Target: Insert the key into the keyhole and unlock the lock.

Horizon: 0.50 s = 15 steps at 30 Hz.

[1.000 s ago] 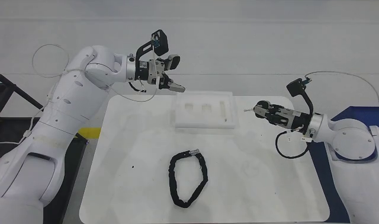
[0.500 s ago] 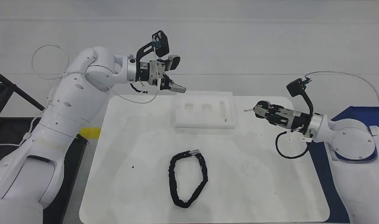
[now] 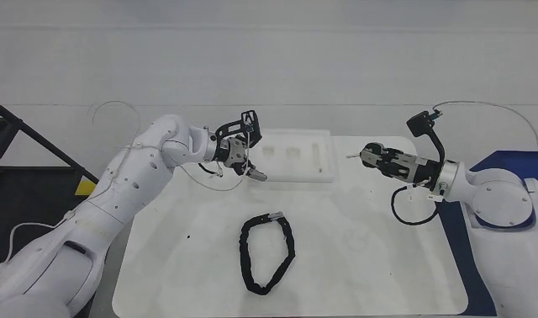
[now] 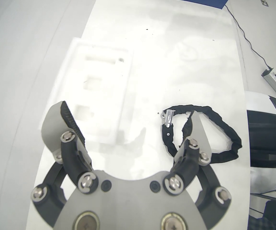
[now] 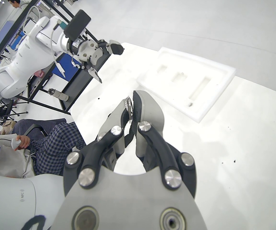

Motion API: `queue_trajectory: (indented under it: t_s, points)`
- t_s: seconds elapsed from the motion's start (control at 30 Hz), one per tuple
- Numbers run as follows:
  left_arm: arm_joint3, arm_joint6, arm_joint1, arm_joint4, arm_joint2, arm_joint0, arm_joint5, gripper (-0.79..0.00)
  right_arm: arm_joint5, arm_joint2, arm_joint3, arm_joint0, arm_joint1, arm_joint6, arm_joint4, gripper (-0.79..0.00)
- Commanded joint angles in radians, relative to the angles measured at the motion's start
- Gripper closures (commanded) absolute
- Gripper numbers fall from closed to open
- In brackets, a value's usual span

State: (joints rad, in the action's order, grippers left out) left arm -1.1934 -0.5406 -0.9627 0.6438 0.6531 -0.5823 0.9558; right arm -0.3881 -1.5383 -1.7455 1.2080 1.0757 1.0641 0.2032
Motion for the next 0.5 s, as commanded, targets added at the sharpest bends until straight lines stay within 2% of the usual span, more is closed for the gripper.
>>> queue_trajectory:
  t_s: [0.0,0.1,0.3,0.47]
  points:
    - [0.015,0.011,-0.007,0.011,-0.014,-0.004,0.019,-0.785,0.0,0.0,0.0,0.0,0.0,0.0,0.0,0.0]
    - [0.027,0.031,-0.018,0.049,-0.034,-0.008,0.056,-0.785,0.0,0.0,0.0,0.0,0.0,0.0,0.0,0.0]
    - [0.004,0.091,-0.023,0.161,-0.093,-0.022,0.056,-0.785,0.0,0.0,0.0,0.0,0.0,0.0,0.0,0.0]
    - [0.003,0.104,-0.027,0.271,-0.171,-0.024,0.056,-0.785,0.0,0.0,0.0,0.0,0.0,0.0,0.0,0.0]
